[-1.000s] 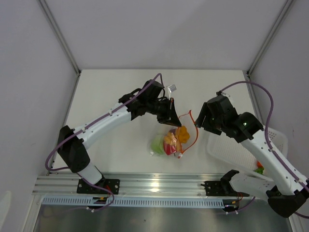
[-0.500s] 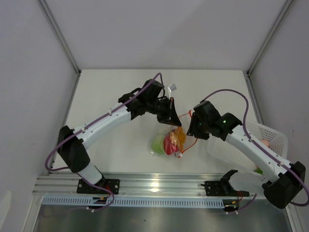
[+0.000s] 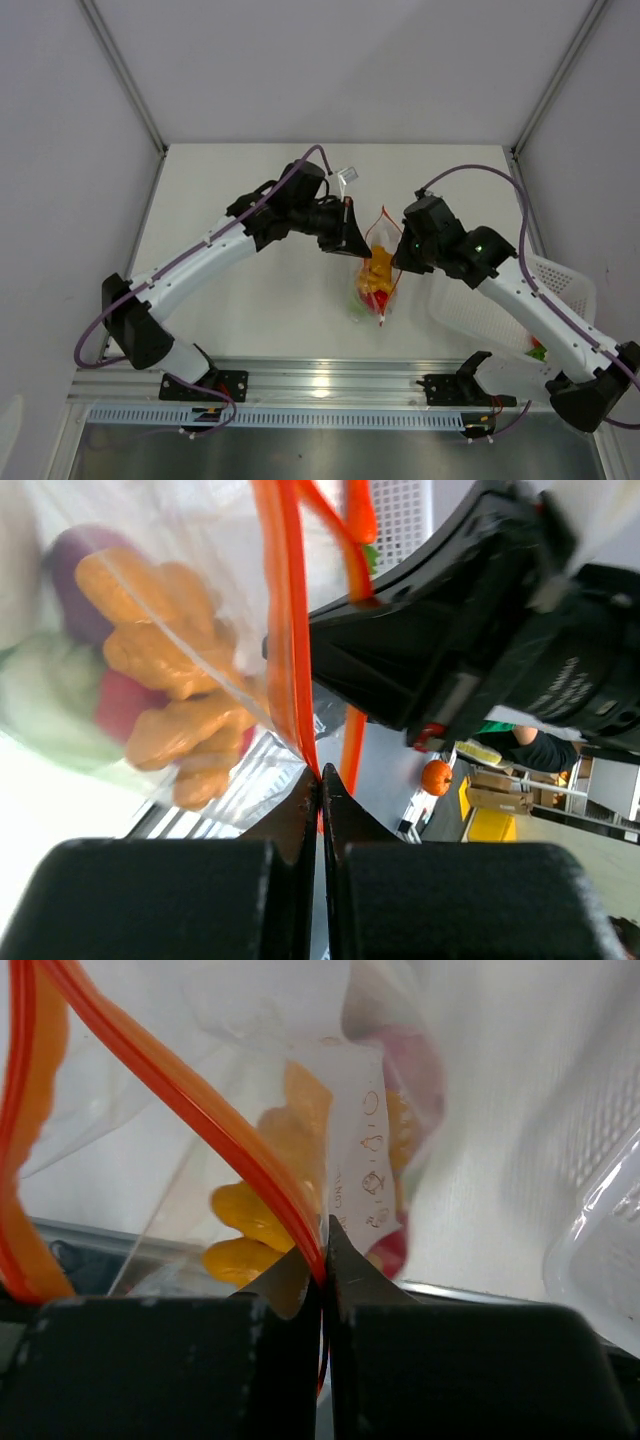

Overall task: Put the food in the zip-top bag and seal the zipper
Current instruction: Adjust the zipper food storage bag at the center of the board, then pick up the fake vegetable from the bin, then place the fake vegetable in the zipper food storage bag, then adjust the zipper food storage bag at the center of the board.

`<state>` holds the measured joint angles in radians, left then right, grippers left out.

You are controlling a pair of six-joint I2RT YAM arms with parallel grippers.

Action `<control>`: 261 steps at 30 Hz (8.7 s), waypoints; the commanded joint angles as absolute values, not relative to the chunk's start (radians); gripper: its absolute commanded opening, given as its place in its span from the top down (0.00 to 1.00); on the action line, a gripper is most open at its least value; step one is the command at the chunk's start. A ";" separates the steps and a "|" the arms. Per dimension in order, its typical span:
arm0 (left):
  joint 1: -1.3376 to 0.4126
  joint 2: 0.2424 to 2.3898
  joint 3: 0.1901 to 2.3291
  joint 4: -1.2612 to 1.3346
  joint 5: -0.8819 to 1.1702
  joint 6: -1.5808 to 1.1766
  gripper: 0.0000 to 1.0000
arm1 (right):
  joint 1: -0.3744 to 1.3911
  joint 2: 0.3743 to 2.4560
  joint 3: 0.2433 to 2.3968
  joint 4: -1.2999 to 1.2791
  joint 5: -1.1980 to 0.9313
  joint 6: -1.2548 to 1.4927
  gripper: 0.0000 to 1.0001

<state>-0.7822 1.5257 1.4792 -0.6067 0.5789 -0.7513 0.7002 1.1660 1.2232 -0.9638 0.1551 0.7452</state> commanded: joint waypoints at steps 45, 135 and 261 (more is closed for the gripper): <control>-0.723 1.560 1.485 -0.584 0.630 -0.716 1.00 | -0.322 1.184 1.353 -1.189 0.260 0.635 0.00; -0.640 1.537 1.408 -0.454 0.793 -0.753 0.99 | -0.277 1.000 1.087 -0.934 -0.063 0.781 1.00; -0.669 1.462 1.365 -0.483 0.802 -0.764 0.99 | -0.560 1.197 0.885 -0.787 0.041 0.558 0.02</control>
<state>-0.6628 1.5154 1.3540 -0.4953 0.7681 -0.7773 -0.5461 1.2049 0.9054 -0.9291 0.0368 0.5335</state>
